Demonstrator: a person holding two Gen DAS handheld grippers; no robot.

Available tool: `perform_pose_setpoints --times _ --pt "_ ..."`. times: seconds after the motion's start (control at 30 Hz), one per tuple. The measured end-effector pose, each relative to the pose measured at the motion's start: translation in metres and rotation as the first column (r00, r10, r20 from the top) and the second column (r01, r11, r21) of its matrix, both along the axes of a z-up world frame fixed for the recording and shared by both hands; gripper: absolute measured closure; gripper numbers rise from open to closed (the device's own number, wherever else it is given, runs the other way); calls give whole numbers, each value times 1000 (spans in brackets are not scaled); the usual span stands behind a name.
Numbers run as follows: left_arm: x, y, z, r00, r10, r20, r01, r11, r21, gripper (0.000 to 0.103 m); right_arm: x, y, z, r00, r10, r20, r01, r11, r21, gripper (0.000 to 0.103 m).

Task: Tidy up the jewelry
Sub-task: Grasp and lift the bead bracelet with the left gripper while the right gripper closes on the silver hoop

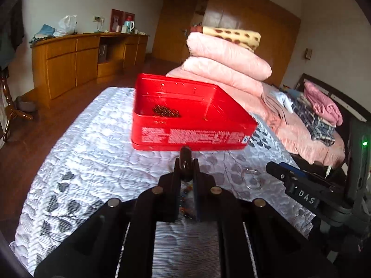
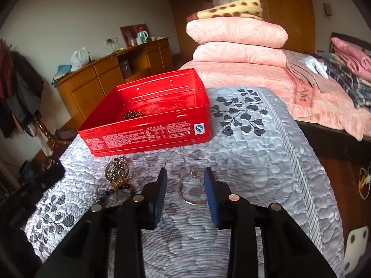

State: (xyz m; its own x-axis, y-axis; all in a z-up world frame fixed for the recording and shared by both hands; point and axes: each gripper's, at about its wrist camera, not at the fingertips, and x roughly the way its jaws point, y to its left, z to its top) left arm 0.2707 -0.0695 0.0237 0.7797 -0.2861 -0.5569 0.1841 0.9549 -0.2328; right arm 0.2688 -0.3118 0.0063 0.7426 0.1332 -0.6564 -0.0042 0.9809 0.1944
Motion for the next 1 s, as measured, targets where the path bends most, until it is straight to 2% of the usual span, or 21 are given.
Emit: perform_pose_setpoints --times 0.13,0.2,0.27,0.33,0.53,0.63,0.7,0.73,1.0 --pt "-1 13 -2 1000 21 -5 -21 1000 -4 95 6 -1 -15 998 -9 -58 9 1000 -5 70" --pt "0 17 -6 999 32 -13 -32 999 0 95 7 -4 -24 995 -22 -94 20 1000 -19 65" --pt "2 21 -10 999 40 -25 -40 999 -4 95 8 -6 -32 992 -18 -125 15 1000 -20 53" --pt "2 23 -13 999 39 -32 -39 999 -10 95 9 -9 -36 991 -20 -136 19 1000 -8 50" --pt "2 22 -16 999 24 -27 -24 1000 -12 95 26 -8 -41 986 -14 -165 10 1000 -22 50" --pt "3 21 -15 1000 18 -19 -19 1000 -7 95 33 -2 -42 986 -14 -167 4 998 -63 49" --pt "4 21 -14 1000 19 -16 -19 1000 -4 95 34 3 -41 986 -17 -166 0 995 -97 59" --pt "5 20 -14 1000 18 -16 -18 1000 -4 95 33 4 -41 986 -14 -164 -3 995 -103 59" --pt "13 24 -15 999 29 -17 -29 1000 6 95 21 -1 -28 993 -30 -114 21 997 -72 60"
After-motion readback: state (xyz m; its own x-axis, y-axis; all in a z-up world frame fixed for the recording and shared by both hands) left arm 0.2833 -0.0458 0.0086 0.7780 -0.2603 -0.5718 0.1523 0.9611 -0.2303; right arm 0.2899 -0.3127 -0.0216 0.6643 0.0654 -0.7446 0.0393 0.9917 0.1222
